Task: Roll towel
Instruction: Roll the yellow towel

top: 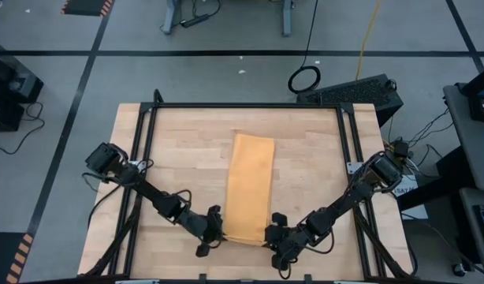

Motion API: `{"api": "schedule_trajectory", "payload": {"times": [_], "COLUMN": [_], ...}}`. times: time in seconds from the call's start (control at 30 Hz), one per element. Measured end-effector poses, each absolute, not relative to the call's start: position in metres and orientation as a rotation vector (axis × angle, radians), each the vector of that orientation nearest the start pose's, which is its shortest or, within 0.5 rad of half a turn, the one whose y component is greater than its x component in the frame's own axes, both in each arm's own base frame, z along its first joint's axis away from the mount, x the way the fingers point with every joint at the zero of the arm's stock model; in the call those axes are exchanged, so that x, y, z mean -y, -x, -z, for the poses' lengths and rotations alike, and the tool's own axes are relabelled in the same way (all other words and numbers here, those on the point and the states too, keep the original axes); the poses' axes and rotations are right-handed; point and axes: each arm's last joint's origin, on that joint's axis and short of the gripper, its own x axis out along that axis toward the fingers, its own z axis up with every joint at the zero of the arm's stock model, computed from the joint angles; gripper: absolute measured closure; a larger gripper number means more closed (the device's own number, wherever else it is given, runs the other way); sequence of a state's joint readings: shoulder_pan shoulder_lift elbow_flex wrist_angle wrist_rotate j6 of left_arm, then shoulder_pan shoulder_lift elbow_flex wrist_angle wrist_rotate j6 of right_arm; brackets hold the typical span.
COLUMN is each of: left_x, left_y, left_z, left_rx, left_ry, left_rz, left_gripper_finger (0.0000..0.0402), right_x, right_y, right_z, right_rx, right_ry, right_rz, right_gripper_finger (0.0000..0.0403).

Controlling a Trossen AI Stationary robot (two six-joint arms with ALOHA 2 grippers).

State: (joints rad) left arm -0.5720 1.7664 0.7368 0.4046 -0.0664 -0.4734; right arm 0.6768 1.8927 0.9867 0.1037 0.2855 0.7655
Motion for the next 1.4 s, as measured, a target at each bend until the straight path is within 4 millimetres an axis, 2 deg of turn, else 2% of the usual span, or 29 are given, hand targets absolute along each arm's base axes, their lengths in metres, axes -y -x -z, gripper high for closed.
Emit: {"api": "schedule_trajectory", "payload": {"times": [0.1,0.33,0.47,0.63,0.97,1.07,1.4], "left_x": [0.176,0.172,0.159,0.151,0.147,0.147,0.145], "left_y": [-0.278,-0.281,-0.289,-0.295,-0.298,-0.298,-0.303], "left_z": [-0.129,-0.129,-0.118,-0.107,-0.092,-0.092,-0.094], "left_rx": [-0.694,-0.695,-0.732,-0.766,-0.813,-0.815,-0.754], "left_ry": [0.315,0.331,0.348,0.369,0.432,0.438,0.473], "left_rz": [0.368,0.37,0.353,0.362,0.308,0.301,0.28], "left_gripper_finger": [0.0388,0.0388,0.0388,0.0388,0.0388,0.0388,0.0388], "right_x": [-0.226,-0.223,-0.212,-0.198,-0.195,-0.195,-0.201], "right_y": [-0.292,-0.3,-0.306,-0.31,-0.31,-0.309,-0.293], "right_z": [-0.13,-0.135,-0.135,-0.131,-0.129,-0.128,-0.136], "right_rx": [-0.819,-0.885,-0.933,-0.981,-0.983,-0.978,-0.982], "right_ry": [-0.449,-0.631,-0.64,-0.563,-0.52,-0.511,-0.381], "right_rz": [-0.083,-0.186,-0.225,-0.247,-0.221,-0.199,-0.12], "right_gripper_finger": [0.0394,0.0394,0.0394,0.0394,0.0391,0.0374,0.0268]}}
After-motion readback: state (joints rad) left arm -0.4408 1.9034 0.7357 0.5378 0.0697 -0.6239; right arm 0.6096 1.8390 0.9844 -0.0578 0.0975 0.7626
